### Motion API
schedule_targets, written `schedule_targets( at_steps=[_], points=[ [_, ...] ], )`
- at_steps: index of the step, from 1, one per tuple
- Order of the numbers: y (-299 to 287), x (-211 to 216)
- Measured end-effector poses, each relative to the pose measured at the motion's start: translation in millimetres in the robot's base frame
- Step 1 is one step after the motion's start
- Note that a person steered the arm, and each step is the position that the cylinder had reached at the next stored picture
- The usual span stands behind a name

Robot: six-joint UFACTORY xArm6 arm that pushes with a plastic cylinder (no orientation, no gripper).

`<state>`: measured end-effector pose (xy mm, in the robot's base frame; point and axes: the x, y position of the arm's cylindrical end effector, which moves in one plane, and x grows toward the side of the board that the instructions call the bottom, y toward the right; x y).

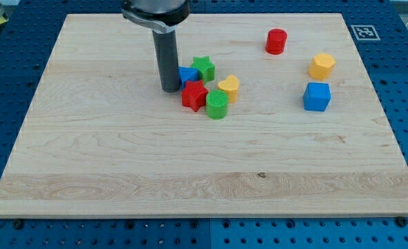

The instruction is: Slide the blue triangle below the green star

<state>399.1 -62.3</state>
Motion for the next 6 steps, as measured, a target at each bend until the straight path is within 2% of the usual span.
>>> schedule_targets(
  at_steps=[4, 6],
  points=[
    [6, -22],
    [51, -22]
  ],
)
